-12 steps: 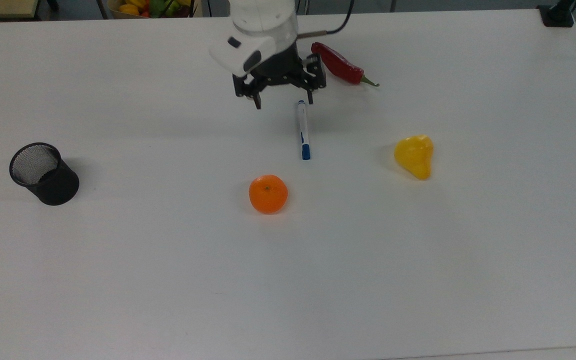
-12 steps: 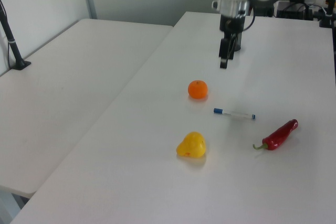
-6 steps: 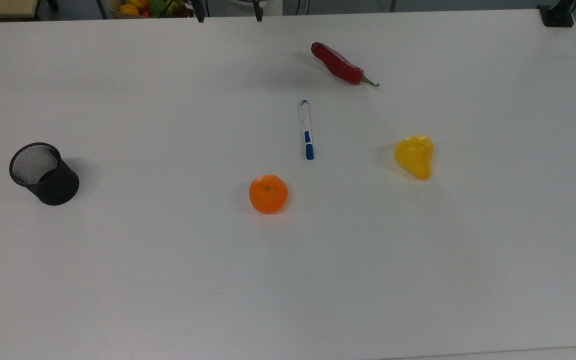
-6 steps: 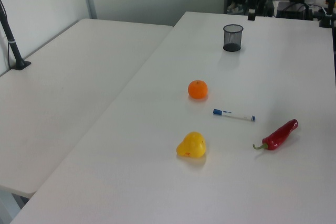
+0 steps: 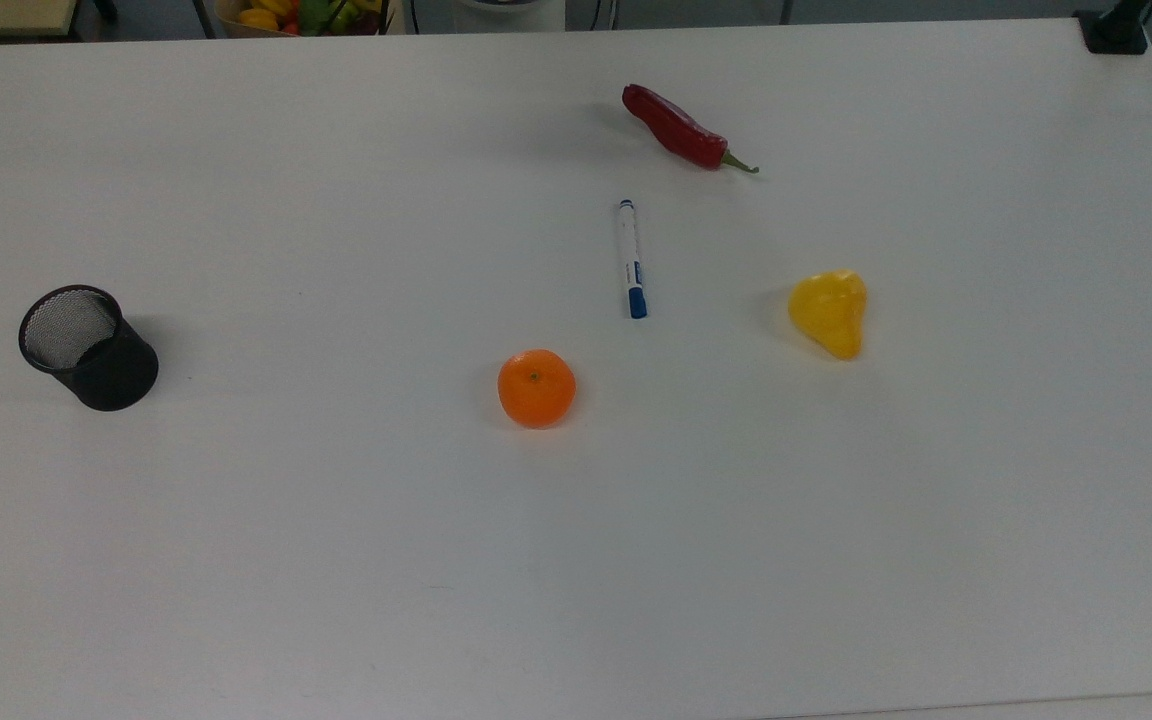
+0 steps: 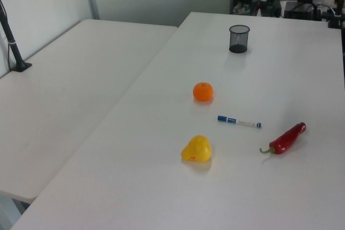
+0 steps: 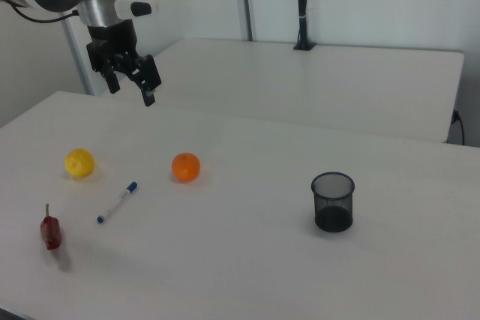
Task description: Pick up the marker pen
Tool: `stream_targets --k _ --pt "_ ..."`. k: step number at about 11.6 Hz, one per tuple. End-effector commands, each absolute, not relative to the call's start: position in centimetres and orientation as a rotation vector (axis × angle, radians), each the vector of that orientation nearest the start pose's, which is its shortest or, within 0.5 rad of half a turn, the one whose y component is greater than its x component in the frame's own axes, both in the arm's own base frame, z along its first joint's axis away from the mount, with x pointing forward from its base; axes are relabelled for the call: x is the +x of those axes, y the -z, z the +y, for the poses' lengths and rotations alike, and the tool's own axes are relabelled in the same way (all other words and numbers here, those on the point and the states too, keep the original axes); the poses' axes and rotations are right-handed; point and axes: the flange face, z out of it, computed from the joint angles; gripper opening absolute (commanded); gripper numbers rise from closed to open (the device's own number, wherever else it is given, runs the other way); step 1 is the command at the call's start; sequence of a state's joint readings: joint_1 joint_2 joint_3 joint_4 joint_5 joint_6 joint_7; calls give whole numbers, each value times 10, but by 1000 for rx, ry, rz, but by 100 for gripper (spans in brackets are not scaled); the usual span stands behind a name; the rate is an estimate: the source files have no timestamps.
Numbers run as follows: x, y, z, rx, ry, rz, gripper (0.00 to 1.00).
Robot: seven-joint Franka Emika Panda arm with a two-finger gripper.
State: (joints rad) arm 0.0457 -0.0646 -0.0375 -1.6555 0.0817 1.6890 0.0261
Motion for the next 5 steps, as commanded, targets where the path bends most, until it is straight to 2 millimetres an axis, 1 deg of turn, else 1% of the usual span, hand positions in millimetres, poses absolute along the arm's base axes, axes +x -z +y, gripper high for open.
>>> stream_targets --k 1,5 --pt "552 -633 11 -3075 237 -52 100" --pt "553 -632 12 -3073 235 -63 100"
